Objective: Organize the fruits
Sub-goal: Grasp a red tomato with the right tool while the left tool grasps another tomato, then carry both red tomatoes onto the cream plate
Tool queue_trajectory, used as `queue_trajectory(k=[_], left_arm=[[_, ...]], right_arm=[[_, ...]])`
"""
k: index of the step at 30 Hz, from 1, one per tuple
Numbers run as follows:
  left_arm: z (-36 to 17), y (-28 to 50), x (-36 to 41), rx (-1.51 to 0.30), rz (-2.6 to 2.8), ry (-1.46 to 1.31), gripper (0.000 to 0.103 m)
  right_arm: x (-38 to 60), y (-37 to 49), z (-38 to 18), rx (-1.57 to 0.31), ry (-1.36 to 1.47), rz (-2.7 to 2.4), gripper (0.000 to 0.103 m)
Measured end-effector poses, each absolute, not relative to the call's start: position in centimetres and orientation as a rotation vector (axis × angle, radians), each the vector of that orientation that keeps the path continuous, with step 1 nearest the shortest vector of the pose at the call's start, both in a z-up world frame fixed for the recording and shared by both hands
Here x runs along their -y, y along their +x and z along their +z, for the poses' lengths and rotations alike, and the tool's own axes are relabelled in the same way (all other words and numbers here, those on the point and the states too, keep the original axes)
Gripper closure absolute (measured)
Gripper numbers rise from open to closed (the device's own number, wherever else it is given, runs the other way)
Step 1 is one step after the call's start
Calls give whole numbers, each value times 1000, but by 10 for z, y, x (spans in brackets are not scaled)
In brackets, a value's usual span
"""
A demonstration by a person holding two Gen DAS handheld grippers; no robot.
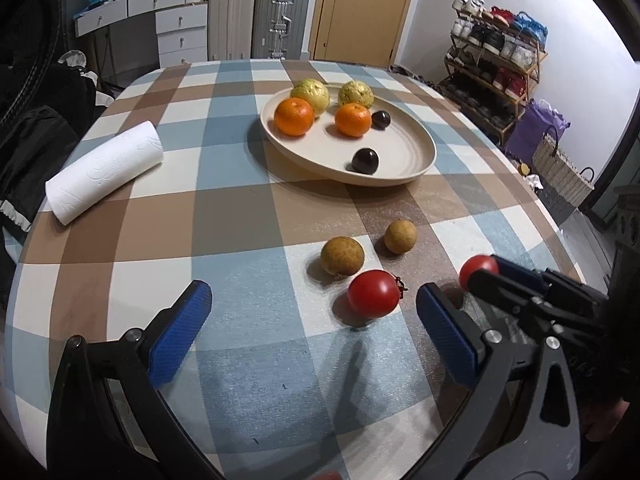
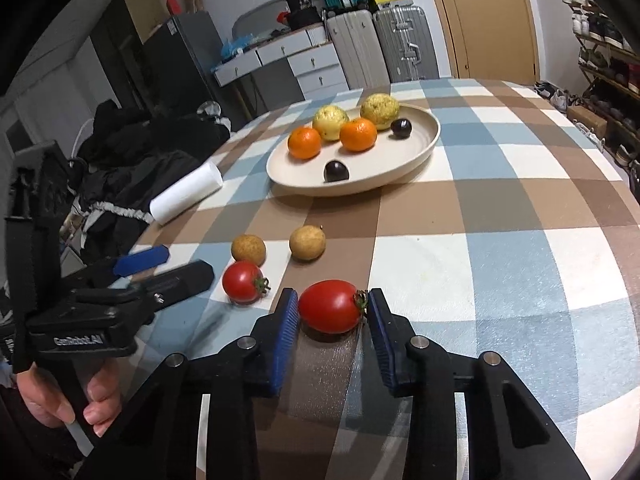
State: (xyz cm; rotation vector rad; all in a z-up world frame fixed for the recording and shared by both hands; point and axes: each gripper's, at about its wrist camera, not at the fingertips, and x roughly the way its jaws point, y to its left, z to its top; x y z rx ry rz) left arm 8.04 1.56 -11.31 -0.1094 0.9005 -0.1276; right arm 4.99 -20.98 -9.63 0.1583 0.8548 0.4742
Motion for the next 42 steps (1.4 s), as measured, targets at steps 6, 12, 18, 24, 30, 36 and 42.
queue_trajectory(k=[6,12,18,24,30,36,42], left_arm=[[-121,89,-5,-939,-153,-112,1],[-124,95,1,-958,-206,-149,15],[-130,99,-1,-992,-220,-183,40],[-130,99,-1,-1005,-268,-215,69],[-128,95,5,-1014,-301,-213,74],[-119,90,4,-1000,-331,-231,74],[-100,96,0,-965,-358,-242,74]], right_arm=[[221,49,-89,-817,173,473,67],[230,49,-86,-798,166,458,67],[230,49,-86,-793,170,480,67],[234,49,-87,-790,190,484,67],[234,49,-87,-791,186,485,67],[234,50,-86,-791,182,483,67],[238,57,-80,-782,213,497,67]])
